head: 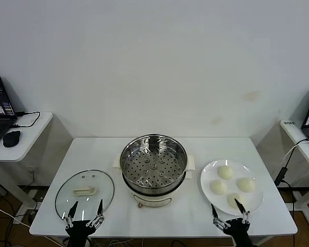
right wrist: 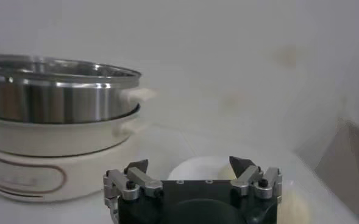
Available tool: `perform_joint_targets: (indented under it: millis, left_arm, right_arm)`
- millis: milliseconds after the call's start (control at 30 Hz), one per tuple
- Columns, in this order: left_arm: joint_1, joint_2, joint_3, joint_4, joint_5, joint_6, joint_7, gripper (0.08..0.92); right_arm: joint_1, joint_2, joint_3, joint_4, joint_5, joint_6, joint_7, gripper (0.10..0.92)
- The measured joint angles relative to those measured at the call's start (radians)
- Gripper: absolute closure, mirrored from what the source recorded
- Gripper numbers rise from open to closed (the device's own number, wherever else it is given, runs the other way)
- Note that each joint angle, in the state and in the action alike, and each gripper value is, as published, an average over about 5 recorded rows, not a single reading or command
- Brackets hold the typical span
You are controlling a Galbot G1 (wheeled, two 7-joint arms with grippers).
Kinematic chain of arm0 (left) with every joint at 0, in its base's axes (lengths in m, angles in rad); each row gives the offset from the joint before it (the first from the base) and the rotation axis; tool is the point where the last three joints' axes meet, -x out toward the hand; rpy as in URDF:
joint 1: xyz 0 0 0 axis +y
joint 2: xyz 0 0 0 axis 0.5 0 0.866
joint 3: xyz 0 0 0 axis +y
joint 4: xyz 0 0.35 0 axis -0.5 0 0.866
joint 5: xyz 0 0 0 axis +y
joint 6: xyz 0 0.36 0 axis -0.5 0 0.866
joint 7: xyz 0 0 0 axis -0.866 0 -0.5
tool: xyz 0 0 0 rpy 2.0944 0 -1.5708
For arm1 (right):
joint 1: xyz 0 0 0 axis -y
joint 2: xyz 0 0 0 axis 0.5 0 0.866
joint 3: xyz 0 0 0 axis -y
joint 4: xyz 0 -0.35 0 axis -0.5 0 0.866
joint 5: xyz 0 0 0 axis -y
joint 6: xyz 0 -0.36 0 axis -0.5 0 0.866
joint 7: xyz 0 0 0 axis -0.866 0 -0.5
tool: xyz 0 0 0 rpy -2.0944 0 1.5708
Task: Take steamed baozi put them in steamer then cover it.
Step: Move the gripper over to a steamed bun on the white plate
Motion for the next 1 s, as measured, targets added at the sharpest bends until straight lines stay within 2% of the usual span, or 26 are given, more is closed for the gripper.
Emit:
perform_joint_targets:
  millis: [233,433,733,1000]
  left_arm:
    - [-0.029,0.007,-0.004,-0.010,0.032,0.009,0.002,0.177]
    - [-0.041,0.010,-0.007,-0.008,0.060,0.012,0.004,0.177]
    - [-0.059,0.011,-0.011,0.001,0.097,0.011,0.000,0.177]
    - [-0.061,0.018,-0.018,0.007,0.114,0.006,-0.005,0.177]
  right_arm:
    - [0.120,-0.165,0.036,-0.039,-0.173,-0.061,-0.037,0.203]
    - [0.263,-0.370,0.020,-0.105,-0.246,-0.131,-0.147,0.203]
    - [0.585,-0.631,-0.214,-0.236,-0.185,-0.221,-0.431,0.203]
    - [0.972,-0.726,-0.597,-0.394,-0.106,-0.229,-0.700,0.203]
